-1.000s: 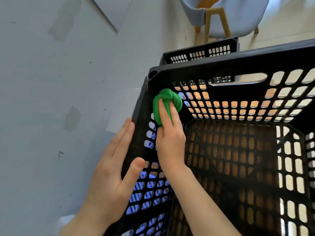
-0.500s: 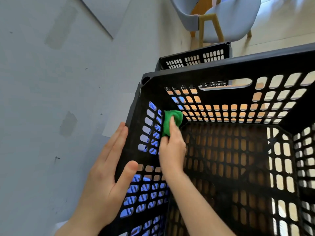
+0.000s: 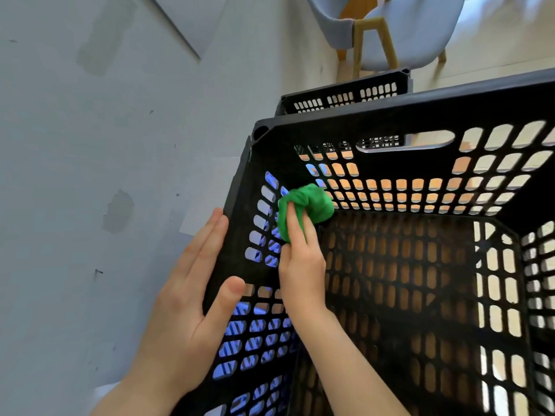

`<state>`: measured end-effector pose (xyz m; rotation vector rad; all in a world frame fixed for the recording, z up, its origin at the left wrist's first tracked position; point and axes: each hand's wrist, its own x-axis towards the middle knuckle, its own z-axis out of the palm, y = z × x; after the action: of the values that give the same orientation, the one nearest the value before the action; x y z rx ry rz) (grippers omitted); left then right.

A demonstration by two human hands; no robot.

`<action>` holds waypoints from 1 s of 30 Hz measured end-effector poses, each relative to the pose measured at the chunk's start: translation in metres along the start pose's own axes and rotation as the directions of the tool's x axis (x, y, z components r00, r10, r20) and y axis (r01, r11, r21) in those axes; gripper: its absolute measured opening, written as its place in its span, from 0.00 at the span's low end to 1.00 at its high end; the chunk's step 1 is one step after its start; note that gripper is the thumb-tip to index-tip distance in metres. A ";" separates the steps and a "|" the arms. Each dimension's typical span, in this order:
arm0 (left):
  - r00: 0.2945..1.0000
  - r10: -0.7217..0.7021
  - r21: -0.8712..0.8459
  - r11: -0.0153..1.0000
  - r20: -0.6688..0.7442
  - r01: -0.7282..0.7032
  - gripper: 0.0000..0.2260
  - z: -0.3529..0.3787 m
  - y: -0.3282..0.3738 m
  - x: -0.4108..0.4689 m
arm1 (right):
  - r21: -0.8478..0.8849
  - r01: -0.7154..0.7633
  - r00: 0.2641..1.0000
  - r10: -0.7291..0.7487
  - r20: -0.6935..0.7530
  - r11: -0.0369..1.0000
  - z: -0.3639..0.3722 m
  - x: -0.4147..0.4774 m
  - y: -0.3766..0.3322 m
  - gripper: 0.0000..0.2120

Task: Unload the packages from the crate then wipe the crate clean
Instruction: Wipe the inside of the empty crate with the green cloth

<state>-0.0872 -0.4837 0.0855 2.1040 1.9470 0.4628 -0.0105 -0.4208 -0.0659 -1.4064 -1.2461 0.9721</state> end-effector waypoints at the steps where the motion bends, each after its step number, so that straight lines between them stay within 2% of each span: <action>1: 1.000 0.002 0.005 1.000 -0.001 -0.002 0.28 0.000 0.000 0.000 | -0.006 -0.015 1.000 0.015 0.016 1.000 0.002 -0.002 0.010 0.34; 3: 1.000 0.006 0.016 1.000 -0.001 -0.006 0.28 0.000 0.001 0.001 | -0.040 -0.110 0.993 0.111 0.041 0.993 0.002 -0.006 0.030 0.32; 5: 1.000 -0.002 0.021 1.000 0.006 0.002 0.28 0.000 0.001 0.000 | -0.149 -0.241 0.961 0.258 0.104 0.959 0.000 -0.013 0.051 0.31; 7: 1.000 -0.002 0.016 1.000 0.004 0.002 0.28 0.000 0.001 -0.001 | -0.230 -0.287 0.930 0.328 0.168 0.930 -0.004 -0.020 0.060 0.29; 8: 1.000 -0.004 0.014 1.000 0.000 0.004 0.28 0.000 0.002 0.000 | -0.209 -0.322 0.918 0.359 0.171 0.923 -0.005 -0.020 0.058 0.29; 11: 1.000 -0.003 0.018 1.000 0.001 0.003 0.28 0.001 0.002 0.001 | 0.019 -0.465 0.883 0.462 0.085 0.885 -0.006 -0.012 0.022 0.27; 13: 1.000 0.002 0.015 1.000 0.001 -0.002 0.28 0.001 0.002 0.001 | 0.146 -0.379 0.925 0.380 0.022 0.914 -0.009 -0.015 -0.014 0.27; 16: 1.000 0.029 0.007 1.000 0.013 -0.029 0.30 0.001 0.001 0.001 | 0.256 -0.061 0.992 0.087 -0.091 0.965 -0.011 -0.031 -0.067 0.27; 18: 0.999 0.040 -0.012 0.999 0.017 -0.039 0.31 0.001 -0.001 0.002 | 0.233 0.062 0.989 -0.028 -0.143 0.970 -0.007 -0.042 -0.080 0.27; 21: 0.999 0.038 -0.013 0.999 0.011 -0.037 0.31 0.001 0.000 0.002 | 0.160 0.111 0.983 -0.085 -0.162 0.981 -0.001 -0.051 -0.059 0.28; 23: 1.000 0.028 -0.005 1.000 0.008 -0.028 0.30 0.001 0.000 0.001 | 0.117 0.045 0.993 -0.031 -0.118 0.992 0.003 -0.052 -0.034 0.30; 25: 1.000 0.019 -0.002 1.000 0.004 -0.019 0.28 0.001 0.001 0.000 | 0.058 -0.097 0.994 0.100 -0.051 0.994 0.005 -0.053 -0.008 0.31; 28: 1.000 0.010 0.003 1.000 0.010 -0.010 0.28 0.001 0.002 0.000 | -0.047 -0.406 0.906 0.409 0.106 0.912 -0.001 -0.062 0.029 0.29; 30: 1.000 0.004 0.001 1.000 0.011 -0.004 0.28 0.001 0.002 0.000 | -0.121 -0.450 0.867 0.466 0.176 0.885 -0.005 -0.071 0.041 0.27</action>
<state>-0.0852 -0.4840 0.0855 2.1070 1.9376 0.4496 -0.0086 -0.4915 -0.1077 -1.7452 -1.1189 1.4343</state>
